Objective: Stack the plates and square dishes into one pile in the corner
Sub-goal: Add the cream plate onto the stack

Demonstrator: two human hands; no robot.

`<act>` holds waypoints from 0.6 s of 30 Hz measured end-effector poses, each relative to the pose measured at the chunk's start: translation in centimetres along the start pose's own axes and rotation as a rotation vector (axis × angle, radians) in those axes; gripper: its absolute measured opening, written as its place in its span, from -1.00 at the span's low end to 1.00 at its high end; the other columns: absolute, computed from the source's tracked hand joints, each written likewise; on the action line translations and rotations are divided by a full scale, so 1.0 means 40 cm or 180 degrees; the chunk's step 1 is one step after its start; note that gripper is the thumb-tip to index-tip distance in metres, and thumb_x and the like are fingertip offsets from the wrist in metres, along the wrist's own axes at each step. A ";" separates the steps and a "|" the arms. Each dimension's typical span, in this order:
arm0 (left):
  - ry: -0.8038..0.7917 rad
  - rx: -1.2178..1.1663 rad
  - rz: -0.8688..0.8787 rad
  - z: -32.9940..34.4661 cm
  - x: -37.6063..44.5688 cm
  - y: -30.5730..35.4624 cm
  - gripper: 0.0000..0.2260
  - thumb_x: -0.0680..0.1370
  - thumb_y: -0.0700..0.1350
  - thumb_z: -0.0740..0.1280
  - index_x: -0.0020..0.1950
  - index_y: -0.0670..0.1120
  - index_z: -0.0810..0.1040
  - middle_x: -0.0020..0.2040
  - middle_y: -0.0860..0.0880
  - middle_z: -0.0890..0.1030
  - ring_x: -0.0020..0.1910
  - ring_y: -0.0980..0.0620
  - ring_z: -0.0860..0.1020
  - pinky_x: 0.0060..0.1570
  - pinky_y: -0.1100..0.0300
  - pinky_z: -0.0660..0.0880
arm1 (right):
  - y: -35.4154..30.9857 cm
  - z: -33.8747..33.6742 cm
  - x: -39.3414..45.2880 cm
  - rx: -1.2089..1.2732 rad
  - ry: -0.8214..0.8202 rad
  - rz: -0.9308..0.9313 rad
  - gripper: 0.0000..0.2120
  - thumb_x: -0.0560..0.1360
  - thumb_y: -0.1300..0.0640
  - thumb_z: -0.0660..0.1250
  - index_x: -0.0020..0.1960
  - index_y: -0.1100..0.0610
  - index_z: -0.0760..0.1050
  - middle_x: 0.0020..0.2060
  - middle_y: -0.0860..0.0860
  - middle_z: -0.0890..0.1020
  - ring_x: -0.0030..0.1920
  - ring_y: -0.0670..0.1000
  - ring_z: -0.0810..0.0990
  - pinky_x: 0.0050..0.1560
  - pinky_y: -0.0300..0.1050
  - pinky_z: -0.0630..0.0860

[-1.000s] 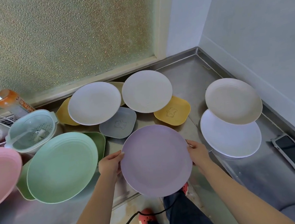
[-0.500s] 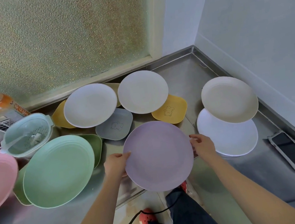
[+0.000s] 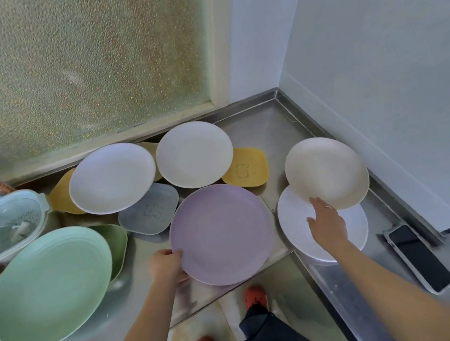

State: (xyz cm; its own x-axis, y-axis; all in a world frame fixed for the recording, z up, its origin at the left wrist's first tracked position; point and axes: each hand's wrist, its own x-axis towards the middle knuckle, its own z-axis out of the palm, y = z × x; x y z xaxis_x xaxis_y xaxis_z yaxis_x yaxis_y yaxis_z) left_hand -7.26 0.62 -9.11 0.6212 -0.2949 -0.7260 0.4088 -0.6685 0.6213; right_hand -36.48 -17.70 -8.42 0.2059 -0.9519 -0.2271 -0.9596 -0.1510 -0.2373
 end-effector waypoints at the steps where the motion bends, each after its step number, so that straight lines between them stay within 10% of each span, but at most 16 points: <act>1: 0.0004 0.0027 -0.0006 0.005 0.001 0.000 -0.85 0.47 -0.29 0.27 -0.29 -0.20 0.39 -0.32 -0.20 0.48 -0.38 -0.18 0.53 -0.16 -0.18 0.60 | 0.009 -0.002 0.010 -0.0145 -0.0054 -0.0053 -0.53 0.57 0.12 0.20 0.45 0.10 0.21 0.38 0.04 0.40 0.34 0.09 0.39 0.21 0.00 0.41; 6: -0.0306 0.0456 -0.0117 0.025 -0.022 0.005 -0.92 0.49 -0.24 0.28 -0.19 -0.18 0.42 -0.23 -0.18 0.53 -0.33 -0.17 0.57 -0.60 0.15 0.53 | 0.022 -0.011 0.053 -0.0427 0.0143 -0.0059 -0.65 0.56 0.25 0.17 0.29 -0.02 0.43 0.18 -0.02 0.55 0.15 0.08 0.48 -0.01 -0.01 0.37; 18: -0.0414 0.0253 -0.0205 0.059 -0.042 0.000 -0.90 0.52 -0.22 0.28 -0.18 -0.18 0.40 -0.22 -0.21 0.57 -0.33 -0.22 0.62 -0.50 0.02 0.60 | -0.046 -0.051 0.006 0.0207 0.1571 -0.0849 -0.82 0.43 0.38 0.33 -0.02 0.20 0.58 -0.16 0.14 0.66 -0.05 0.24 0.55 -0.38 0.05 0.54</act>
State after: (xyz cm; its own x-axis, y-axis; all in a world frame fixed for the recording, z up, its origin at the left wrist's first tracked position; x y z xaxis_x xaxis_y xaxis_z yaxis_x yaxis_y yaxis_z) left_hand -9.89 -0.52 -8.59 0.5015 -0.3320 -0.7989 0.3877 -0.7393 0.5506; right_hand -35.06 -18.18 -6.11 0.3106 -0.8972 0.3138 -0.8696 -0.4016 -0.2873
